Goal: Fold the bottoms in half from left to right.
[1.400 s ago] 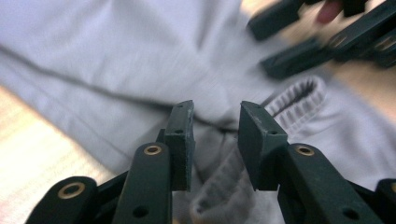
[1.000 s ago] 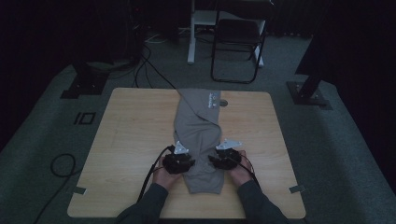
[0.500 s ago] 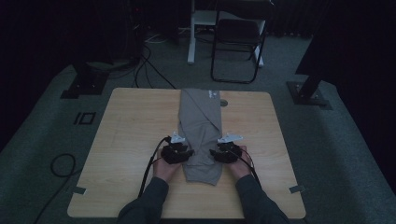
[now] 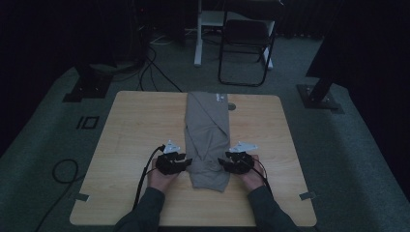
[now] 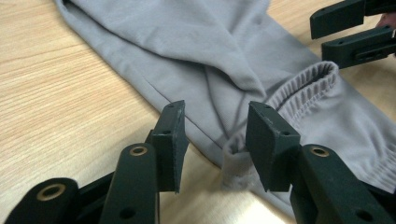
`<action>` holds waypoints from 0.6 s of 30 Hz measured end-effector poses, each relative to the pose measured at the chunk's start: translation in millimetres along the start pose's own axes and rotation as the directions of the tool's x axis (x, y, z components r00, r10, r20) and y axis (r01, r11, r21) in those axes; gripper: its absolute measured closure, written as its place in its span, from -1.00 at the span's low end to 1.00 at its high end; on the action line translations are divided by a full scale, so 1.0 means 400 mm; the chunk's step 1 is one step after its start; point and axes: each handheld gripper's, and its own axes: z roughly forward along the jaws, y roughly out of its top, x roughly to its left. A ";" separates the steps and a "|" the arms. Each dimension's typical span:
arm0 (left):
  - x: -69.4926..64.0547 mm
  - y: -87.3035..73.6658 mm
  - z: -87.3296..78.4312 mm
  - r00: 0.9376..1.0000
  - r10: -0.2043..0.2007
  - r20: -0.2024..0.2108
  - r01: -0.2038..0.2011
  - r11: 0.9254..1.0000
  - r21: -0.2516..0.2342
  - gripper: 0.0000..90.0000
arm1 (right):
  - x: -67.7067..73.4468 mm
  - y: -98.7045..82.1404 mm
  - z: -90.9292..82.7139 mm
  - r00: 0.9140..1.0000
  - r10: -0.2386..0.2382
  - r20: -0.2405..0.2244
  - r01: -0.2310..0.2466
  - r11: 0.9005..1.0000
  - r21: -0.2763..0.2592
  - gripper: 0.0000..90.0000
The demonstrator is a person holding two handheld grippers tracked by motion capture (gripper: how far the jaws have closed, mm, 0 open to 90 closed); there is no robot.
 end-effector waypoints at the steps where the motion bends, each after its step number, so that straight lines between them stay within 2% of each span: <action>1: -0.001 -0.004 -0.006 1.000 0.003 0.002 -0.003 1.000 -0.001 0.27 | 0.005 0.000 -0.007 1.000 0.003 -0.018 -0.003 1.000 -0.014 0.20; 2: -0.001 -0.004 -0.006 1.000 0.003 0.002 -0.003 1.000 -0.001 0.26 | 0.005 0.000 -0.007 1.000 0.003 -0.018 -0.003 1.000 -0.014 0.20; 4: -0.002 -0.017 -0.019 1.000 0.004 0.019 -0.004 1.000 -0.003 0.26 | 0.022 -0.002 -0.024 0.998 0.015 -0.068 -0.018 0.999 -0.042 0.21; 5: -0.003 -0.021 -0.023 1.000 0.006 0.025 -0.006 1.000 0.000 0.26 | 0.028 -0.003 -0.025 0.997 0.014 -0.076 -0.018 0.999 -0.046 0.21; 9: -0.009 -0.030 -0.031 0.999 0.032 0.042 -0.032 0.999 0.012 0.21 | 0.058 -0.001 -0.017 0.994 -0.030 -0.110 0.025 0.999 -0.048 0.20; 14: -0.007 -0.036 -0.039 0.998 0.024 0.055 -0.024 1.000 0.006 0.21 | 0.076 0.002 -0.020 0.988 -0.055 -0.142 0.047 0.997 -0.064 0.18; 15: -0.008 -0.038 -0.036 0.998 0.025 0.055 -0.026 1.000 0.014 0.21 | 0.078 0.001 -0.023 0.987 -0.057 -0.153 0.047 0.996 -0.070 0.17; 16: -0.009 -0.039 -0.033 0.998 0.025 0.055 -0.026 1.000 0.014 0.21 | 0.082 0.000 -0.028 0.982 -0.046 -0.185 0.032 0.997 -0.077 0.16; 18: -0.015 -0.039 -0.026 0.998 0.028 0.053 -0.029 0.999 0.018 0.21 | 0.091 -0.005 -0.030 0.977 -0.059 -0.203 0.043 0.996 -0.080 0.15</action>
